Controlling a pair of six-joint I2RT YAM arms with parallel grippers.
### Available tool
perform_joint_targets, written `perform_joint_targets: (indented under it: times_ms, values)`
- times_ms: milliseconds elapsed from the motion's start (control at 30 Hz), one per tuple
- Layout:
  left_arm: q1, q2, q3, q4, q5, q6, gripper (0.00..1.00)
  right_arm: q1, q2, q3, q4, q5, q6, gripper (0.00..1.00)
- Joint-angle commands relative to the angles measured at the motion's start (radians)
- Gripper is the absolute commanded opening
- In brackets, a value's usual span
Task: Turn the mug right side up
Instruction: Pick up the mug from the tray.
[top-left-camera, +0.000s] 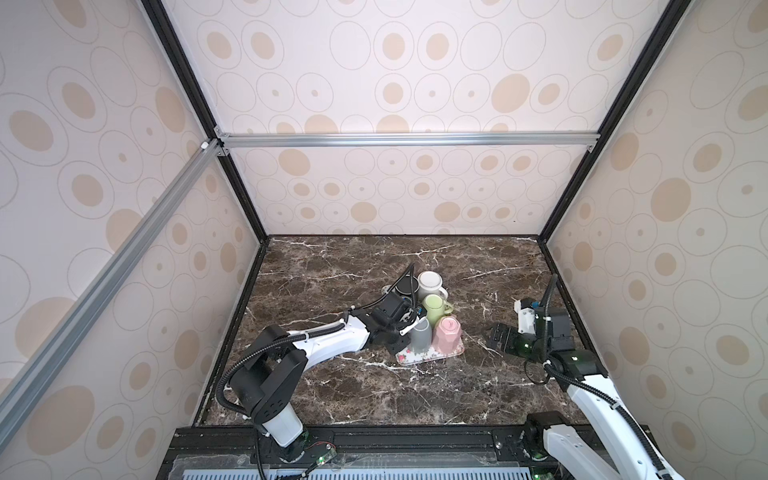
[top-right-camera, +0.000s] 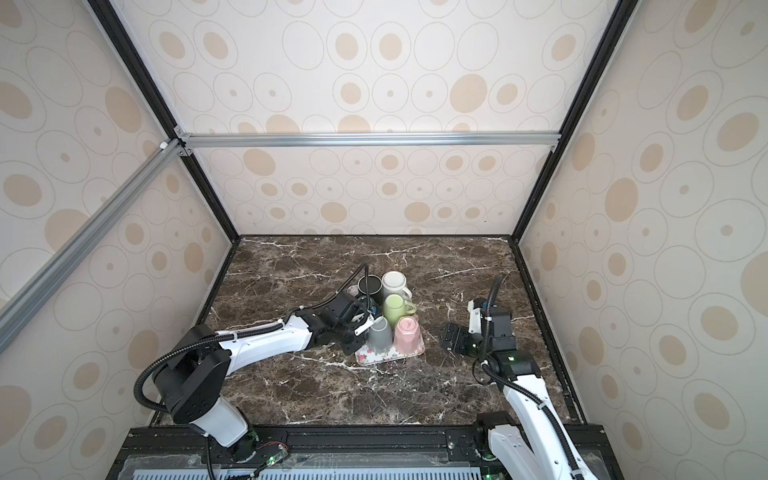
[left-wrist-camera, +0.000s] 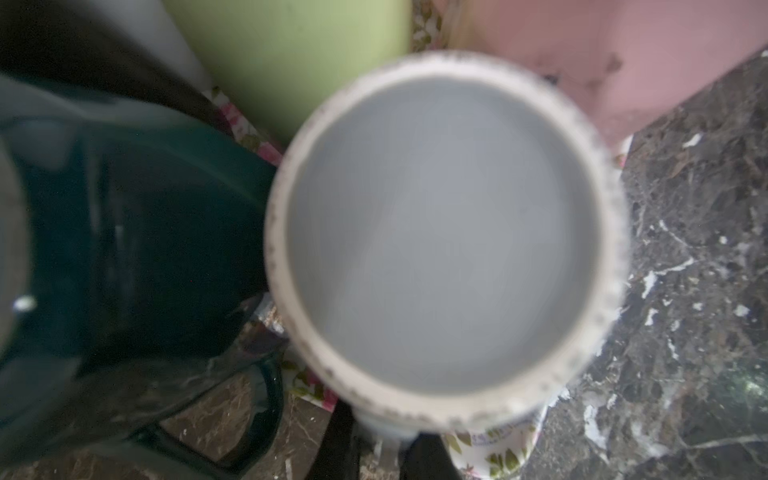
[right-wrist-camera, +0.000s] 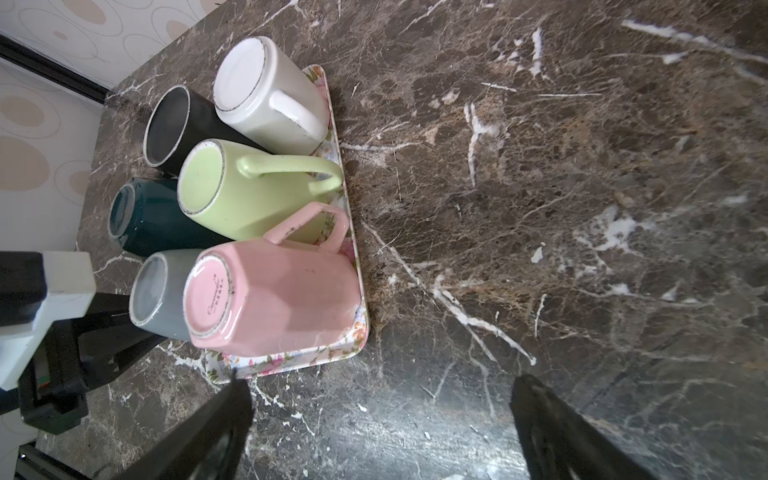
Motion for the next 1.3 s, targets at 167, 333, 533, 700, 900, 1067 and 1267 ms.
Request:
perform_joint_targets:
  times_ms: [167,333,533,700,900,1067,1267]
  values:
    - [-0.023,-0.037,-0.026,0.073,0.025,-0.062,0.03,0.006,-0.004,-0.029,0.027,-0.032,0.005,1.00]
    - [-0.022,-0.125,-0.097,0.166,0.028,-0.147,0.00,0.007,-0.006,-0.026,0.025,-0.043,0.012,1.00]
    - [-0.022,-0.245,-0.199,0.308,0.025,-0.240,0.00,0.007,-0.017,-0.013,0.040,-0.062,0.016,1.00]
    - [-0.022,-0.308,-0.225,0.317,0.016,-0.285,0.00,0.006,0.003,-0.010,0.064,-0.103,0.028,1.00]
    - [-0.022,-0.380,-0.249,0.357,0.026,-0.354,0.00,0.009,0.004,-0.024,0.091,-0.131,0.048,1.00]
    - [-0.022,-0.406,-0.255,0.396,0.049,-0.388,0.00,0.012,0.002,-0.022,0.095,-0.150,0.056,1.00]
    - [-0.022,-0.422,-0.290,0.496,0.075,-0.459,0.00,0.016,-0.004,-0.015,0.093,-0.155,0.066,0.99]
